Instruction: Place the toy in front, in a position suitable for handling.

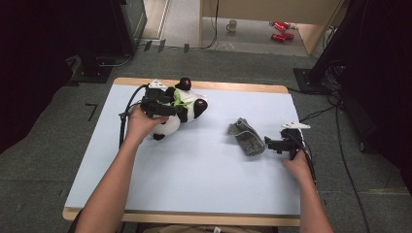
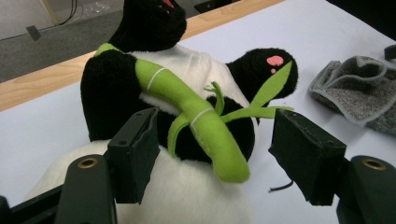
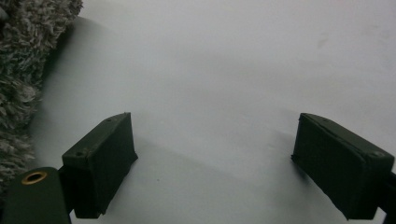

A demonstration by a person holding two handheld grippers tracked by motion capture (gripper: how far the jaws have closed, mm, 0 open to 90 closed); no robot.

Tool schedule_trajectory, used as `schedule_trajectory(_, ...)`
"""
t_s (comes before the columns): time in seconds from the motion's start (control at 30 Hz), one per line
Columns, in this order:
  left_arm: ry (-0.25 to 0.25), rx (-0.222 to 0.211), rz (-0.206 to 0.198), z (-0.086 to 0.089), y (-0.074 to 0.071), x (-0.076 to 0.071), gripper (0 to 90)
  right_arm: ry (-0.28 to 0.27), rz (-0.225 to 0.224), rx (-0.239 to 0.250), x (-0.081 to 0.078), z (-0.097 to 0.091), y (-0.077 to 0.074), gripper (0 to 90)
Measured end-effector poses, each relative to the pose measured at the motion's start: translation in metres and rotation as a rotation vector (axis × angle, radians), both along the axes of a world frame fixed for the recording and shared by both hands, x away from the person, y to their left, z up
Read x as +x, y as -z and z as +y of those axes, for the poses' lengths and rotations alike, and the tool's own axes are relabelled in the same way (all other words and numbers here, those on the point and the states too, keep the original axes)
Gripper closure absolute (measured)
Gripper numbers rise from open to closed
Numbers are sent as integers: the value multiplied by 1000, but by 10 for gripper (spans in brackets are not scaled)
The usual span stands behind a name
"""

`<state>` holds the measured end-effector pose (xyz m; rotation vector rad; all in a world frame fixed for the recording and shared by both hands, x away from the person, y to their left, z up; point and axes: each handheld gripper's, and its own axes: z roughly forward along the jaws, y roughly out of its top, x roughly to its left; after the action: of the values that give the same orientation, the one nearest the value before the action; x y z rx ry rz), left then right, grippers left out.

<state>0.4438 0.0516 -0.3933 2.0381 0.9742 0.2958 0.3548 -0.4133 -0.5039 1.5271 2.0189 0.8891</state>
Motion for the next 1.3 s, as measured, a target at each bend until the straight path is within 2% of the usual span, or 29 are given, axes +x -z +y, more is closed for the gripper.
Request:
schedule_trajectory(0.07,5,-19,22,-3,3,2,315,1,0,1,0,0,0,122)
schedule_trajectory(0.2,-4,26,14,-8,10,5,321,0,-1,0,0,0,0,122)
schedule_trajectory(0.27,-18,42,-7,-10,11,5,341,-1,-2,0,0,0,0,122)
schedule_trajectory(0.33,-16,55,-14,-10,12,5,394,-1,-2,0,0,0,0,122)
schedule_trajectory(0.5,-8,55,-12,-9,15,6,481,0,-2,0,0,0,0,122)
schedule_trajectory(0.6,15,78,-28,-10,16,4,605,0,-2,0,0,0,0,122)
schedule_trajectory(0.67,22,74,-19,-10,15,4,661,0,-2,0,0,0,0,122)
schedule_trajectory(0.9,41,55,-29,-5,9,1,738,-1,-1,0,0,0,0,122)
schedule_trajectory(1.07,99,49,-35,-2,-3,-8,749,-1,-1,1,0,0,0,122)
schedule_trajectory(1.17,135,19,-33,-1,-12,-16,750,-1,0,1,0,0,0,122)
schedule_trajectory(1.3,197,26,-43,0,-21,-32,750,-1,-1,-1,0,0,0,122)
